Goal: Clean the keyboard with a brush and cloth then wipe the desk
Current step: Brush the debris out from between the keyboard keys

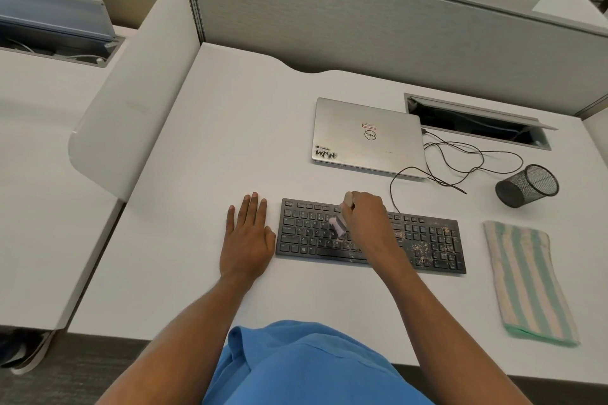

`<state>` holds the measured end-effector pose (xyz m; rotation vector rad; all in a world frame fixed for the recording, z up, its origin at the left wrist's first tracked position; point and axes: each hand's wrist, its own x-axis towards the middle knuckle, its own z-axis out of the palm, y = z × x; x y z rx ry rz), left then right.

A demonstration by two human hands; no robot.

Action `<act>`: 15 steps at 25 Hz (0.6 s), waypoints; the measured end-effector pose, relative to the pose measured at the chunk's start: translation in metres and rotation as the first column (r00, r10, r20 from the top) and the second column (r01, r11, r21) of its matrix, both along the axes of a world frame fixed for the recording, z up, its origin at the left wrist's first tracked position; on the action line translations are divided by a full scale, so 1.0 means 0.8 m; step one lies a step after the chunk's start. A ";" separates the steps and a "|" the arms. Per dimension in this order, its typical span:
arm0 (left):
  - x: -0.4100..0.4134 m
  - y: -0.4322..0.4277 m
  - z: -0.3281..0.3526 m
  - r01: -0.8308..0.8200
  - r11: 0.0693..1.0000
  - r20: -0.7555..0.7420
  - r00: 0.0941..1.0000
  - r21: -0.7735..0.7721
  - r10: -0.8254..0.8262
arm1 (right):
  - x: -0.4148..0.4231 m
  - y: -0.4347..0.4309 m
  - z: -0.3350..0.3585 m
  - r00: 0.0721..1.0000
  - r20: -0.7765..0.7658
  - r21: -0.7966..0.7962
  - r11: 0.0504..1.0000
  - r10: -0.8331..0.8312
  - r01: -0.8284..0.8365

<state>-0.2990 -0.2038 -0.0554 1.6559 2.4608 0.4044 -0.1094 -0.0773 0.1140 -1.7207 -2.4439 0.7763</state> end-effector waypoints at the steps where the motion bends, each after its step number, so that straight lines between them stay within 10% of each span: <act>1: 0.000 0.000 0.000 0.000 1.000 0.001 1.000 0.000 0.000 | 0.001 0.001 0.003 0.997 0.066 0.005 1.000 0.029 -0.030; 15: 0.000 -0.001 0.000 0.004 1.000 -0.005 1.000 0.009 -0.003 | 0.008 0.004 -0.001 0.998 0.013 -0.009 0.998 -0.068 0.068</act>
